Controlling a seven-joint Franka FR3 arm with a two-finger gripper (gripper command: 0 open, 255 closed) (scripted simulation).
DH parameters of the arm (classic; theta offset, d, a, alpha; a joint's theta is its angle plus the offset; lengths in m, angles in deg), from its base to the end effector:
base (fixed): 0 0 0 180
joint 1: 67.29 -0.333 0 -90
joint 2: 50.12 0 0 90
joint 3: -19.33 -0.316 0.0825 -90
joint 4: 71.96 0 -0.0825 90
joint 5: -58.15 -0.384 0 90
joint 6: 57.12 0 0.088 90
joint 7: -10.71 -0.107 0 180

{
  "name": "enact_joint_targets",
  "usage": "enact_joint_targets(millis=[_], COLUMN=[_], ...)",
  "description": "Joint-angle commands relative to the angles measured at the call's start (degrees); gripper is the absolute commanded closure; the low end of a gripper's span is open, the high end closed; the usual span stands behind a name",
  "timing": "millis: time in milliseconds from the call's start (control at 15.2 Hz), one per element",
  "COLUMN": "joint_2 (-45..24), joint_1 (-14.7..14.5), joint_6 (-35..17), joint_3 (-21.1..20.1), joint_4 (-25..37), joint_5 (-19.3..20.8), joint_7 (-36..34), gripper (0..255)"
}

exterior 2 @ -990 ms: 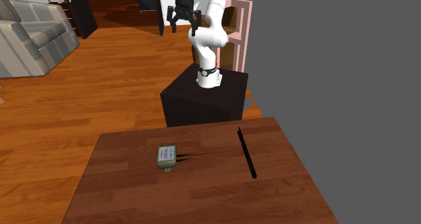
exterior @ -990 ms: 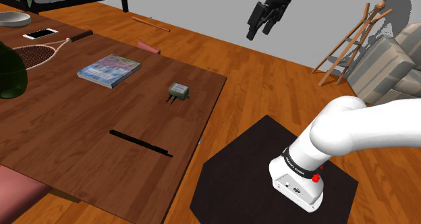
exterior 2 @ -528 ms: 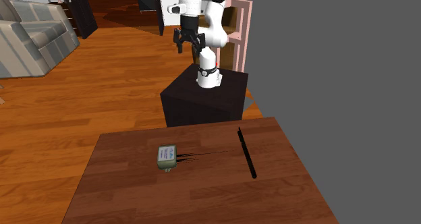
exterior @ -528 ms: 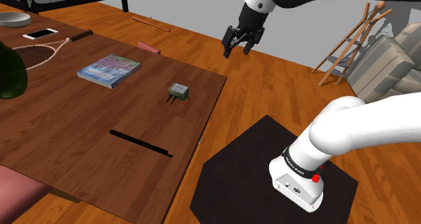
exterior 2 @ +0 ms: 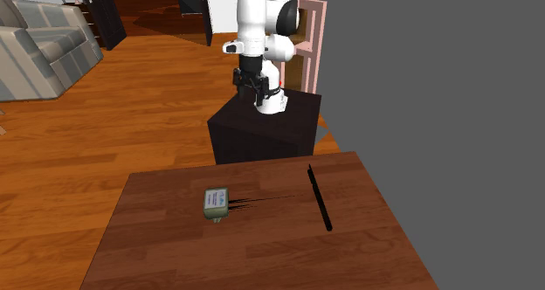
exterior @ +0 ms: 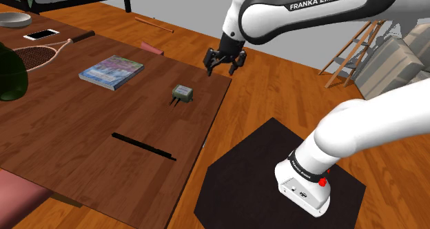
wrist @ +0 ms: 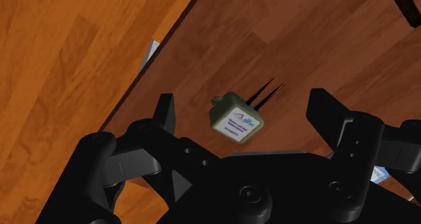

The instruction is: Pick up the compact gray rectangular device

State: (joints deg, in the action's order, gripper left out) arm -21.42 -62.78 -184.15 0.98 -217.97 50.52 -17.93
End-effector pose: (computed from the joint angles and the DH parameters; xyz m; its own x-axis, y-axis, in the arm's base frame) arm 0.3943 0.1038 0.4458 0.9253 -0.3479 0.1510 -0.3454 -0.9374 -0.0431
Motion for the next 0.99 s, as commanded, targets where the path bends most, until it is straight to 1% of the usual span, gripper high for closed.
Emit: enact_joint_targets(millis=[0, 264, 462, 594, 726, 924], joint_2=[-4.22, -13.31, -20.82, -26.10, -31.50, -39.46], joint_1=[0.96, 3.21, 5.12, 6.12, 6.45, 5.05], joint_6=[-4.39, -12.16, -17.47, -20.60, -23.29, -26.44], joint_3=[-1.89, -5.61, -8.07, -9.13, -9.32, -7.48], joint_4=[0.11, 1.57, 3.63, 5.46, 7.67, 11.71], joint_5=[-0.17, 1.38, 4.69, 8.21, 12.62, 19.42], joint_7=[-3.97, -12.46, -19.97, -25.75, -32.03, -41.39], gripper=[0, 0, 0, 0, 0, 0])
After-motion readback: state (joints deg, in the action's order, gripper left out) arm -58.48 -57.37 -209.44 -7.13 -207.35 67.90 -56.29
